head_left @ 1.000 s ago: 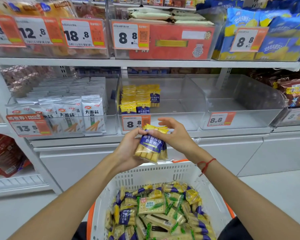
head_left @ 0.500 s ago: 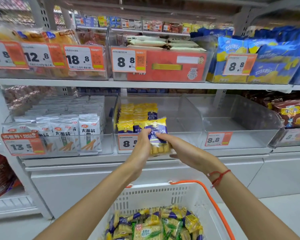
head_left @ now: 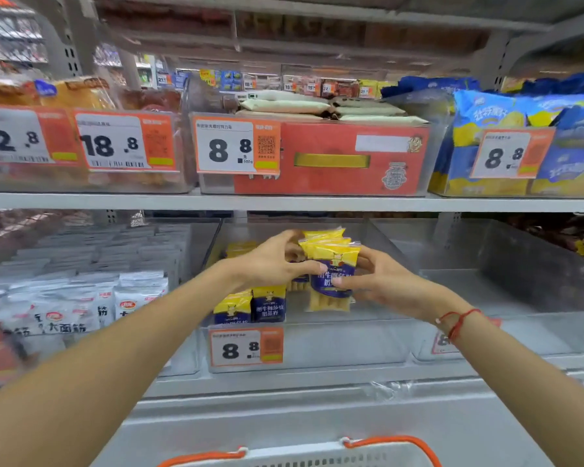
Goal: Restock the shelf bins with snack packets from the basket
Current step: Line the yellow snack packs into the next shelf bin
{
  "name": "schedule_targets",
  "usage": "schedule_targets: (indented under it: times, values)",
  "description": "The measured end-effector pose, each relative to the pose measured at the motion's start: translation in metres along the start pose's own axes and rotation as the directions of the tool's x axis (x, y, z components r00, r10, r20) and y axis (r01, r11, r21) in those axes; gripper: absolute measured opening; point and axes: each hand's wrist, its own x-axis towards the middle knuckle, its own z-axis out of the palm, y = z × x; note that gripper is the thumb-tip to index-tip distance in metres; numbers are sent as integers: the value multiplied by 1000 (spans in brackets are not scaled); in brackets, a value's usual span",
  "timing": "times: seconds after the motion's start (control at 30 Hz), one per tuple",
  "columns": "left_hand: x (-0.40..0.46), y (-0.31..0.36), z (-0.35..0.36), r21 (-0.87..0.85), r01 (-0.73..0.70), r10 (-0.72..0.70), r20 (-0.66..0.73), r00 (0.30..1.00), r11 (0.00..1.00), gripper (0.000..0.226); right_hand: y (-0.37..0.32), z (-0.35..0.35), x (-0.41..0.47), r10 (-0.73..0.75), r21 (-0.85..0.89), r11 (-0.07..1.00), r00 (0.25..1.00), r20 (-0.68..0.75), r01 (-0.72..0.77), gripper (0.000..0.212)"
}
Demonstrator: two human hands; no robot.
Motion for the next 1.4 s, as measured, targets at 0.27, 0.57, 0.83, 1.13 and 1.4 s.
schedule_targets:
  times: [0.27, 0.57, 0.83, 1.13, 1.4]
  values:
    - [76, -47, 9, 334, 84, -74, -44, 996, 939, 72, 33, -6, 94, 261, -173, 955, 960, 104, -241, 42]
    - [95, -70, 17, 627, 288, -182, -230, 956, 724, 75, 68, 22, 126, 356, -131, 927, 934, 7, -352, 41]
    - [97, -68, 17, 691, 176, -163, -85, 983, 701, 79, 75, 26, 123, 346, -316, 886, 937, -41, -340, 26]
    - [97, -71, 7, 632, 213, -179, -118, 977, 745, 78, 73, 33, 124, 276, -292, 918, 961, -16, -268, 48]
    - [104, -64, 14, 704, 239, -230, -110, 967, 669, 66, 76, 34, 129, 222, -397, 883, 968, -116, -250, 68]
